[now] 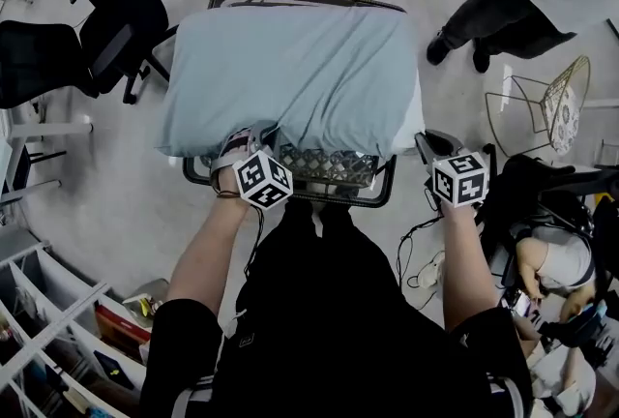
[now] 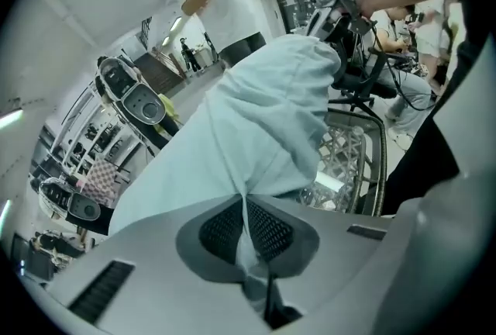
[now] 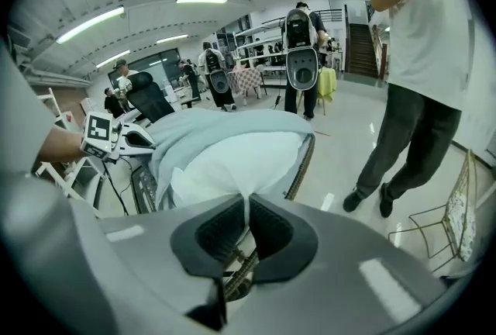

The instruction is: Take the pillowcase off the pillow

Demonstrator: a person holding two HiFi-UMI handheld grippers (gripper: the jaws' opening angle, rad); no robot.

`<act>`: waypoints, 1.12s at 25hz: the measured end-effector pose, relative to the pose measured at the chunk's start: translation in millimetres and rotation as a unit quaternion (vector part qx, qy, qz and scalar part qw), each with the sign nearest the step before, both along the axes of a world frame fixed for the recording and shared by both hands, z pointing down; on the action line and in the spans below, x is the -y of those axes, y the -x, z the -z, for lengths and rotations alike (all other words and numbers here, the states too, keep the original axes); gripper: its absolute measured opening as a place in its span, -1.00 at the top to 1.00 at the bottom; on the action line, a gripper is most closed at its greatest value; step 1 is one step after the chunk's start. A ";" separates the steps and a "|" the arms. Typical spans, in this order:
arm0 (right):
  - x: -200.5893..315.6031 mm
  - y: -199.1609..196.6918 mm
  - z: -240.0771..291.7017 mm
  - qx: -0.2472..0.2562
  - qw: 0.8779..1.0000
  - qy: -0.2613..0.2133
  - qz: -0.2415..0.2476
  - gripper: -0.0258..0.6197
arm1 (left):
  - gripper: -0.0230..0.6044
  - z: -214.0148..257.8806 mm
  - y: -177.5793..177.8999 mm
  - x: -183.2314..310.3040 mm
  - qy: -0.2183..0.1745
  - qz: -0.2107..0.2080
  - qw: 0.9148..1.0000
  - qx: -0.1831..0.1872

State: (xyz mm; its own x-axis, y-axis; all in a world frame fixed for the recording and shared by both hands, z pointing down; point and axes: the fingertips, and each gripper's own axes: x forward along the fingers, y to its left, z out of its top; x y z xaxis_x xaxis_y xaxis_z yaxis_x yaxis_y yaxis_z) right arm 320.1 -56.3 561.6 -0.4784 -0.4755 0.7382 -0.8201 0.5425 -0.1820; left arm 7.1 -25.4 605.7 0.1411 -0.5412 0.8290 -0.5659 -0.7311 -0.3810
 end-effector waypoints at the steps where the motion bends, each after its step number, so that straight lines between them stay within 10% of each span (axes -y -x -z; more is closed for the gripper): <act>1: 0.8 -3.7 -0.7 -0.005 1.000 -0.002 -0.007 0.84 | 0.90 2.3 10.1 1.9 -0.002 0.003 1.000 0.011; 8: -6.5 -1.0 6.8 0.005 1.000 -0.004 -0.007 0.84 | 0.90 31.5 64.6 11.6 -0.012 0.031 0.999 0.029; 12: -8.2 11.0 12.1 0.005 1.000 -0.005 0.004 0.84 | 0.48 58.6 -21.5 9.8 -0.035 -0.039 0.999 -0.015; 18: -12.6 22.5 23.0 0.016 1.000 -0.007 0.010 0.84 | 0.36 63.1 -134.8 1.1 -0.021 -0.126 0.987 -0.093; 28: -19.4 13.8 20.6 0.043 0.999 -0.009 -0.017 0.84 | 0.89 37.7 -104.7 -0.7 -0.013 -0.177 0.984 -0.007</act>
State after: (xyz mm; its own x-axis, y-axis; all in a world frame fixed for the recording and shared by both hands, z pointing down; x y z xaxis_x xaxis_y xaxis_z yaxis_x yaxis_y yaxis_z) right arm 306.3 -36.9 541.0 -0.5225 -0.5052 0.6869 -0.8204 0.5174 -0.2434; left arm 111.8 -24.7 568.0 0.3370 -0.4762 0.8122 -0.2825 -0.8740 -0.3953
